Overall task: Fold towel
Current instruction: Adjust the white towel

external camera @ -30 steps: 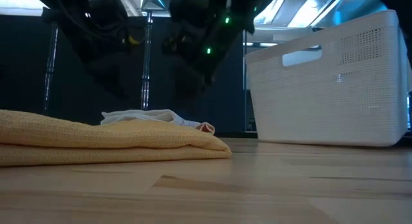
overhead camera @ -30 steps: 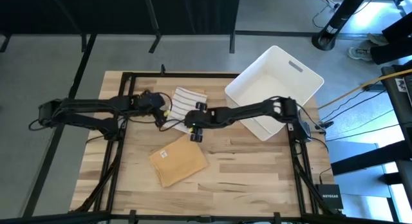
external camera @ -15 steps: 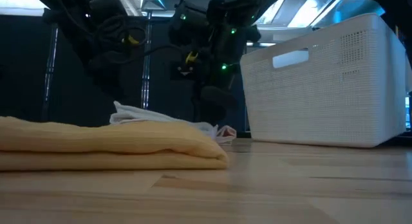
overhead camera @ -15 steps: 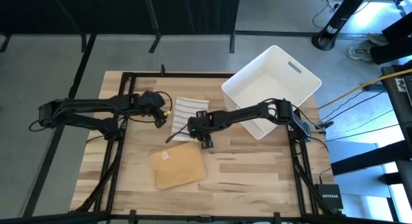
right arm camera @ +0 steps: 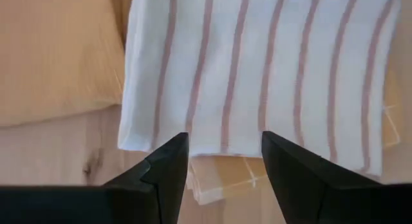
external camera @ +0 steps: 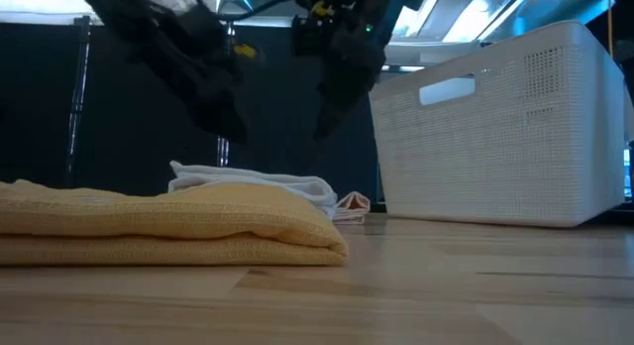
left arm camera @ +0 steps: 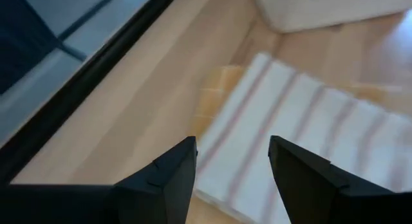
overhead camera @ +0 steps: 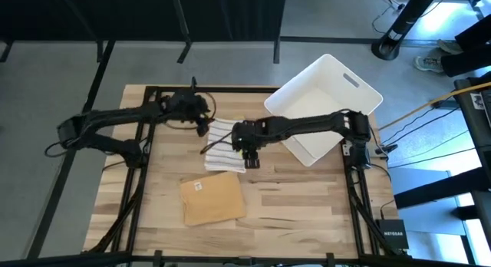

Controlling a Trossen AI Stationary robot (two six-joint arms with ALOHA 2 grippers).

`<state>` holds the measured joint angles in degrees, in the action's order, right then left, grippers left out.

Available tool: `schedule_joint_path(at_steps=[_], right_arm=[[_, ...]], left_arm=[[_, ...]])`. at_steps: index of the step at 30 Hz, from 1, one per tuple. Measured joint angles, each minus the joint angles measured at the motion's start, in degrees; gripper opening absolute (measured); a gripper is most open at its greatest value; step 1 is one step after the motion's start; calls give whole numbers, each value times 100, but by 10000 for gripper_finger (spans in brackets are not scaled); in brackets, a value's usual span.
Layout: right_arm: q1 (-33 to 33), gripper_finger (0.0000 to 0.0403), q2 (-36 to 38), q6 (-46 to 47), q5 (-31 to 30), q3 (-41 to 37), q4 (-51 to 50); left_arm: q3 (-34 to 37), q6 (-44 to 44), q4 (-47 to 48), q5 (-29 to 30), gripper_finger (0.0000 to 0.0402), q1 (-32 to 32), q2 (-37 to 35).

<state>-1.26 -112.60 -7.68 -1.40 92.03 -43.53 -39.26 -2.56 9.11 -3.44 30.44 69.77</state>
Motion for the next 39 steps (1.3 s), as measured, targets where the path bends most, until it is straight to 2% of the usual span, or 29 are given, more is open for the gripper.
schedule_joint_path(at_steps=[3,5,9,12,15,17,22,30,32,36,39], right_arm=[[-40,200,9,127,47,5,-14],[-69,200,-6,124,42,-4,-67],[-65,200,-3,133,-83,0,-37],[-65,200,-3,136,-97,0,-44],[-63,200,-3,135,-97,0,-46],[-63,200,-3,137,-97,0,-48],[-61,200,-3,124,-97,0,-94],[-61,200,-3,39,-157,0,-137],[-61,200,-3,10,-158,0,-133],[-61,200,-3,-14,-160,0,-109],[-65,200,-3,-16,-205,0,-107]], left_arm=[[-346,-292,-63,-250,187,301,762],[-645,-569,3,-675,191,461,1230],[-1336,-1029,746,-1313,216,770,2112],[-1726,-1314,1130,-1386,233,935,2611],[-1811,-1529,1342,-1422,240,1068,3023],[-1811,-1630,1451,-1724,241,1144,3144],[-1838,-1819,1903,-3026,241,1353,3136],[-1872,-1726,1871,-3725,241,1470,2862],[-1872,-1691,1870,-3651,241,1408,2907],[-1870,-1692,1790,-3015,240,1232,3111],[-1870,-1835,1709,-2967,218,1140,3140]])
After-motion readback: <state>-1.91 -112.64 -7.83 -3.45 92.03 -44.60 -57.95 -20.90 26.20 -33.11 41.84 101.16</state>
